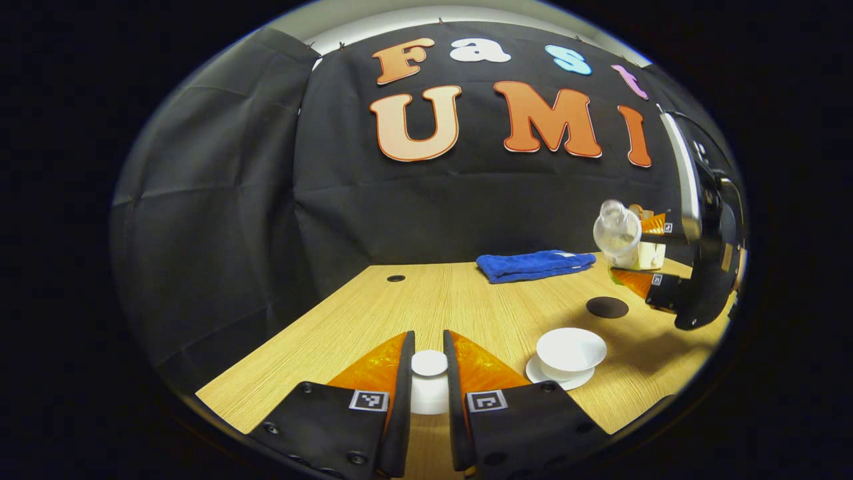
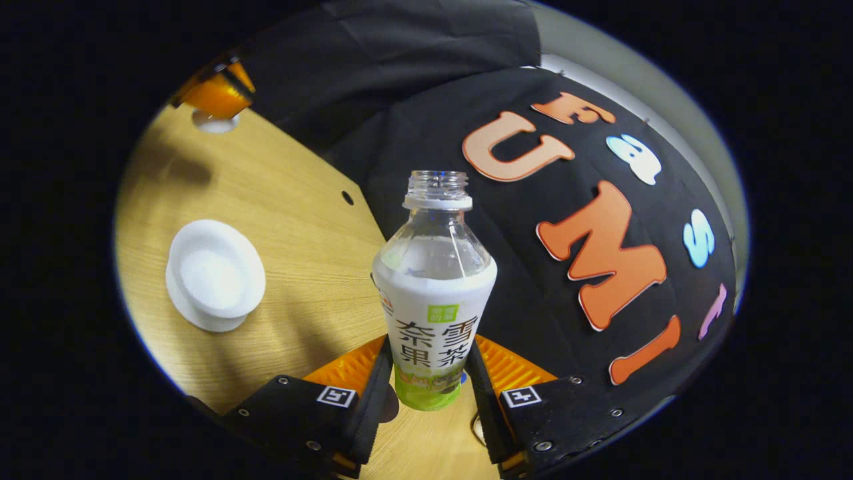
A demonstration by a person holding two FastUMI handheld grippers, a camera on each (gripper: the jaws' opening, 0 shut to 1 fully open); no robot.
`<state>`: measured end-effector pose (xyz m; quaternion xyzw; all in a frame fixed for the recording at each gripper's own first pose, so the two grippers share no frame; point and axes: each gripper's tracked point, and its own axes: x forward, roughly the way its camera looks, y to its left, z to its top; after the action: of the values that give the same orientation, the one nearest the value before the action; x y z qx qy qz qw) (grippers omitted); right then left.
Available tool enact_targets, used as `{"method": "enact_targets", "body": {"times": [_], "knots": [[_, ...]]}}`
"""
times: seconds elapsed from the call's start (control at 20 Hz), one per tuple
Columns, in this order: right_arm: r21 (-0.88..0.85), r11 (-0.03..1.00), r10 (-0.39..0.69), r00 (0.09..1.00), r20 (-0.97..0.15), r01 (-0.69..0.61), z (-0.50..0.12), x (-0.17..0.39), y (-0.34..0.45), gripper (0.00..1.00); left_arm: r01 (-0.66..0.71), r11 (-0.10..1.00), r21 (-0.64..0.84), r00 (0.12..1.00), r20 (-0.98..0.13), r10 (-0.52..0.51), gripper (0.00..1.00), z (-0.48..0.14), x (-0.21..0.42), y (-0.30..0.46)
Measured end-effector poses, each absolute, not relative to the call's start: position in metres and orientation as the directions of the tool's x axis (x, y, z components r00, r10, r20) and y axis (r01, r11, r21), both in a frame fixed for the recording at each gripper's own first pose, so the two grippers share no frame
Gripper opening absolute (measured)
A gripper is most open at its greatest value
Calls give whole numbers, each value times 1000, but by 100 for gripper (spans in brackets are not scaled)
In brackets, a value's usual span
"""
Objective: Open the teacup lid with one hand, grasp the water bottle and pour water into the teacup with the other hand; after pouring, place the water bottle on the coaster and then close the teacup lid.
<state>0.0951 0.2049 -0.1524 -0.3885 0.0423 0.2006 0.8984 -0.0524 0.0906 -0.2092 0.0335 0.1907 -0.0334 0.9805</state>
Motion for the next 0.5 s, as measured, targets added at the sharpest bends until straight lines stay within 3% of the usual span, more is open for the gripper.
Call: {"method": "enact_targets", "body": {"times": [0.25,0.5], "knots": [[-420,812,310,910,-276,-405,-154,115,180,65,84,995,61,927,-371,-55,29,-205,-52,83],[-150,910,318,884,-343,-386,-170,134,170,66,97,995,37,926,-369,-76,29,-202,-53,70]]}}
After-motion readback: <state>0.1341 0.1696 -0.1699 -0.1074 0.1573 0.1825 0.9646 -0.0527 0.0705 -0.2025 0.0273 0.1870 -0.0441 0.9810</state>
